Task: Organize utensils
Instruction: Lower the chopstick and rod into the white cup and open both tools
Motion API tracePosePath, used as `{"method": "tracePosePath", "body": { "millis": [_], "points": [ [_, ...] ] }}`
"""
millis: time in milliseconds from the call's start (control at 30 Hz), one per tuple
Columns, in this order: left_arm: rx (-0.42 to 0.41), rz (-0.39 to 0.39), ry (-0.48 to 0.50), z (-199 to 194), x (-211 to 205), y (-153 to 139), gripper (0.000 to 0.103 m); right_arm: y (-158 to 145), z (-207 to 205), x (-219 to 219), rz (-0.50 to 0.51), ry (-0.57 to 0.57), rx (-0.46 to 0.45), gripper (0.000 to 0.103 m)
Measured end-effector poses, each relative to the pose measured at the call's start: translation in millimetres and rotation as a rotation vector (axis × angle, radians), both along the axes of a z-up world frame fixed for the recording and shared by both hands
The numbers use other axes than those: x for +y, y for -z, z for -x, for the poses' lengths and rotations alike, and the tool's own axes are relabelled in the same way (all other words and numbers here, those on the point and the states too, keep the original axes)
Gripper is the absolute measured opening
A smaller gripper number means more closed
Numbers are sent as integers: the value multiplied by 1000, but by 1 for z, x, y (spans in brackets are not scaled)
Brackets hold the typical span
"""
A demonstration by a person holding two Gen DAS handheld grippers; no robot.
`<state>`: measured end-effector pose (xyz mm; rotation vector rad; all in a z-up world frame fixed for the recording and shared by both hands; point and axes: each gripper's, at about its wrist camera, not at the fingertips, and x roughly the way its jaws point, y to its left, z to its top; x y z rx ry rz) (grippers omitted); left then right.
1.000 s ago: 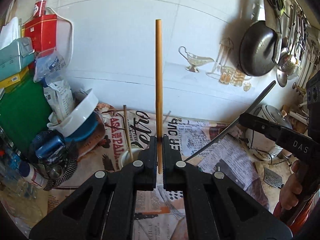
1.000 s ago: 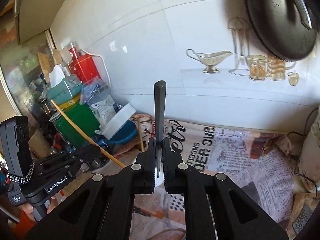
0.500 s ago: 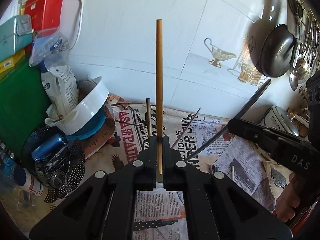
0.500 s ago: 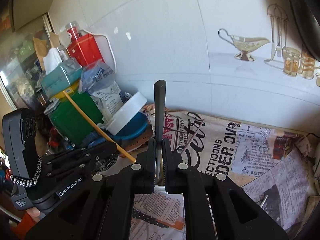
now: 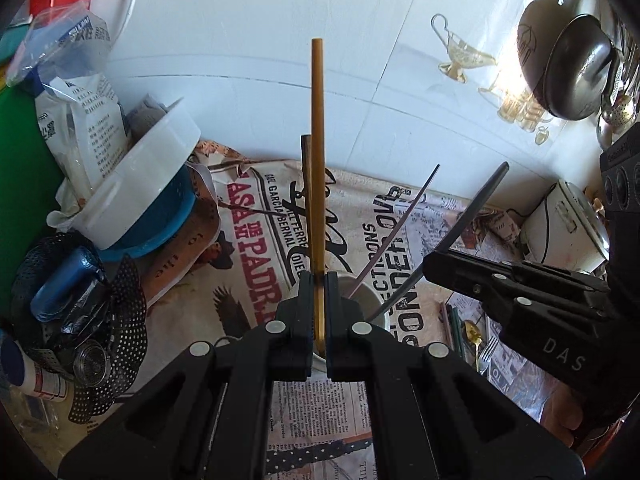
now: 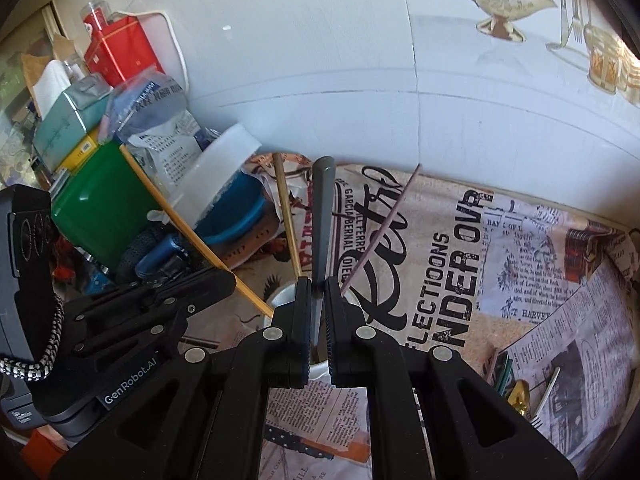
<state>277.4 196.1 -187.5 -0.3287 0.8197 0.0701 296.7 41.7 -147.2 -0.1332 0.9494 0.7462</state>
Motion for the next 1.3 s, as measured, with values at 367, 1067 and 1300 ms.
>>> {"method": "tracePosePath", "body": {
  "millis": [367, 1067, 1300],
  "points": [
    [63, -7, 18, -11, -2, 19, 2, 13, -8, 3, 44, 4, 6, 7],
    [-7, -117, -38, 13, -37, -30, 25, -27, 7, -39, 33, -21, -85, 26],
    [-64, -138, -39, 22, -66, -56, 51, -49, 18, -70, 28, -18, -172, 36]
  ]
}}
